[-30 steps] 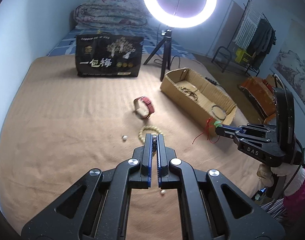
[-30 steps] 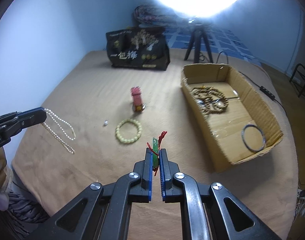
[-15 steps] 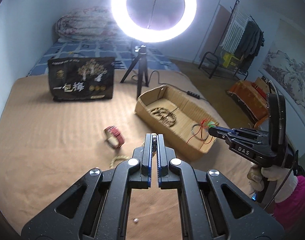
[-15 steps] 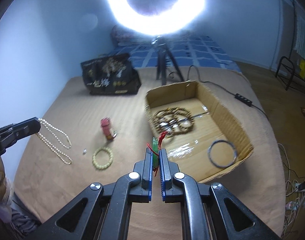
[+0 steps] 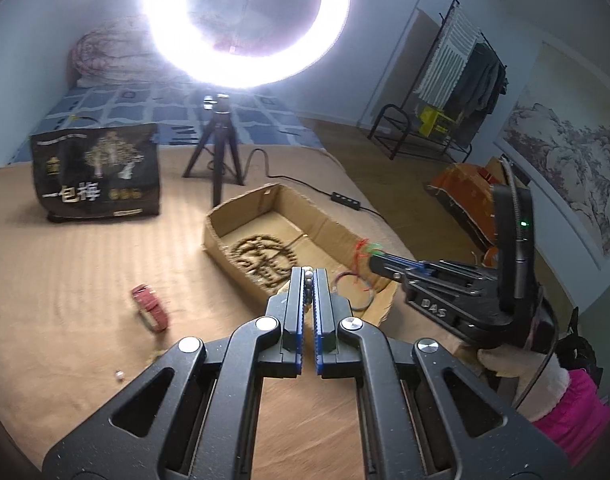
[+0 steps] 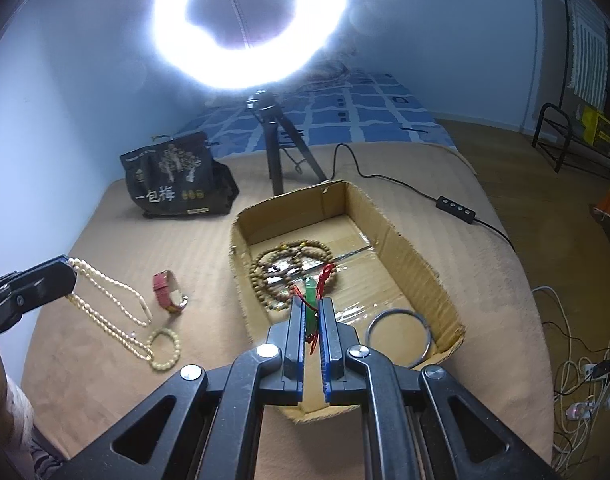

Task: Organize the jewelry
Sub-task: 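Carry the jade pendant and pearl necklace over the cardboard box with both grippers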

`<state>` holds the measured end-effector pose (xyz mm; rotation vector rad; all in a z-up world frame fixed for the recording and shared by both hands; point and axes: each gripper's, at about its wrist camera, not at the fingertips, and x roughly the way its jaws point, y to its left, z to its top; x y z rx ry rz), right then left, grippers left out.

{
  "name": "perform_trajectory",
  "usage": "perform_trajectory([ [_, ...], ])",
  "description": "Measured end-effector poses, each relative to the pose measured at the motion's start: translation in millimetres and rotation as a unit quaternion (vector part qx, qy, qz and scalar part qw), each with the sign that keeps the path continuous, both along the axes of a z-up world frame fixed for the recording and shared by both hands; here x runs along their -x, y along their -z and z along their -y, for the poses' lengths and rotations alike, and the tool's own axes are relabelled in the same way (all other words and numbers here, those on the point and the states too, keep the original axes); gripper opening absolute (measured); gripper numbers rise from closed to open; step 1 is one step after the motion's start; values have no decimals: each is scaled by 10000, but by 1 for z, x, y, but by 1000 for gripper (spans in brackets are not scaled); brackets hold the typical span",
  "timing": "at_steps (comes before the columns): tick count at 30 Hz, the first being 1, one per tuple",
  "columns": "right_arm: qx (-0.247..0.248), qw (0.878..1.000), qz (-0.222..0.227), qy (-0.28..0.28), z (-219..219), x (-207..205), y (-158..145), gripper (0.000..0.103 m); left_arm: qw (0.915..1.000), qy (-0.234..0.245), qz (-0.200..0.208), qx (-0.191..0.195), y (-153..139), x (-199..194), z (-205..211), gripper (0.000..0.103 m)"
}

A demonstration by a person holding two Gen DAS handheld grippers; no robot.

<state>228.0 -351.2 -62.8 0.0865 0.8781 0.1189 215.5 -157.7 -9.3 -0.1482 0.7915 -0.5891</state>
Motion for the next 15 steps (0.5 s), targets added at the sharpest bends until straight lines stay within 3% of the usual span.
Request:
perform_trajectory([
  [15, -5, 9997, -131, 200, 31, -41, 24, 4, 9992, 360, -183, 83, 25, -30, 66, 2],
])
